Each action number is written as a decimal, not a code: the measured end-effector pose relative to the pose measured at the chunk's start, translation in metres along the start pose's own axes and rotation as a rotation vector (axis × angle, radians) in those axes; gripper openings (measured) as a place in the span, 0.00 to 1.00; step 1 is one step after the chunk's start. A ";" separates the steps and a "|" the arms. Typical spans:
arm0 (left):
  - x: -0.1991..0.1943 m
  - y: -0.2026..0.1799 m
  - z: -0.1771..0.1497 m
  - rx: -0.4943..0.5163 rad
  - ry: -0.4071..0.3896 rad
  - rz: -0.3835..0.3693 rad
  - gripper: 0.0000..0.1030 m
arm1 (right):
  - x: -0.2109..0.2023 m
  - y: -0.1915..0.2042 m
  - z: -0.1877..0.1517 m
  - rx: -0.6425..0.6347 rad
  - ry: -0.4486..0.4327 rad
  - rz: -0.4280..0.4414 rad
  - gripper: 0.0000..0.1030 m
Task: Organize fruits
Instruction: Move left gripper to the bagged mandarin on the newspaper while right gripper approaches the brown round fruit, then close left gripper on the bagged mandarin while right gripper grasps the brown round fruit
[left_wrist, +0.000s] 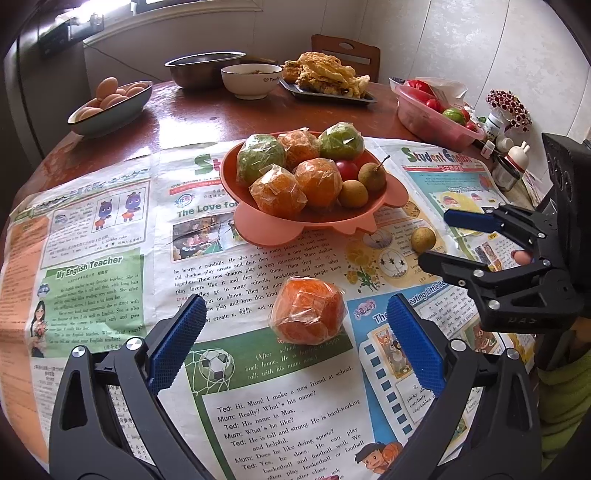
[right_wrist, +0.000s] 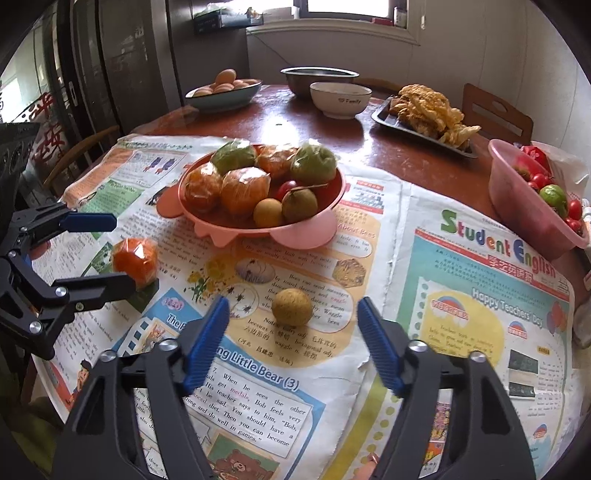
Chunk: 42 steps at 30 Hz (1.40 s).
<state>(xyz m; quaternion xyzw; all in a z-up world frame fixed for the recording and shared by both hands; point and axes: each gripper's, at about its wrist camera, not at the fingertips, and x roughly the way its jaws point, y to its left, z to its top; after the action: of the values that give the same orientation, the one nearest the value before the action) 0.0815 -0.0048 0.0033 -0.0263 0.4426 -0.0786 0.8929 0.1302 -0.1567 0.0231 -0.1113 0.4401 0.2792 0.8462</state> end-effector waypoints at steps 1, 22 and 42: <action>0.000 0.000 0.000 0.000 0.001 -0.006 0.86 | 0.002 0.001 0.000 -0.003 0.006 -0.001 0.57; 0.012 -0.006 -0.001 0.036 0.033 -0.072 0.46 | 0.010 -0.002 0.000 0.002 0.021 0.017 0.22; 0.003 0.001 0.004 0.021 0.014 -0.104 0.33 | -0.007 0.009 0.005 -0.008 -0.028 0.062 0.22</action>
<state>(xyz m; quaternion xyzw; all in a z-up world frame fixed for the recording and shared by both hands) 0.0871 -0.0045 0.0033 -0.0393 0.4459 -0.1299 0.8847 0.1250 -0.1502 0.0323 -0.0972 0.4304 0.3086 0.8426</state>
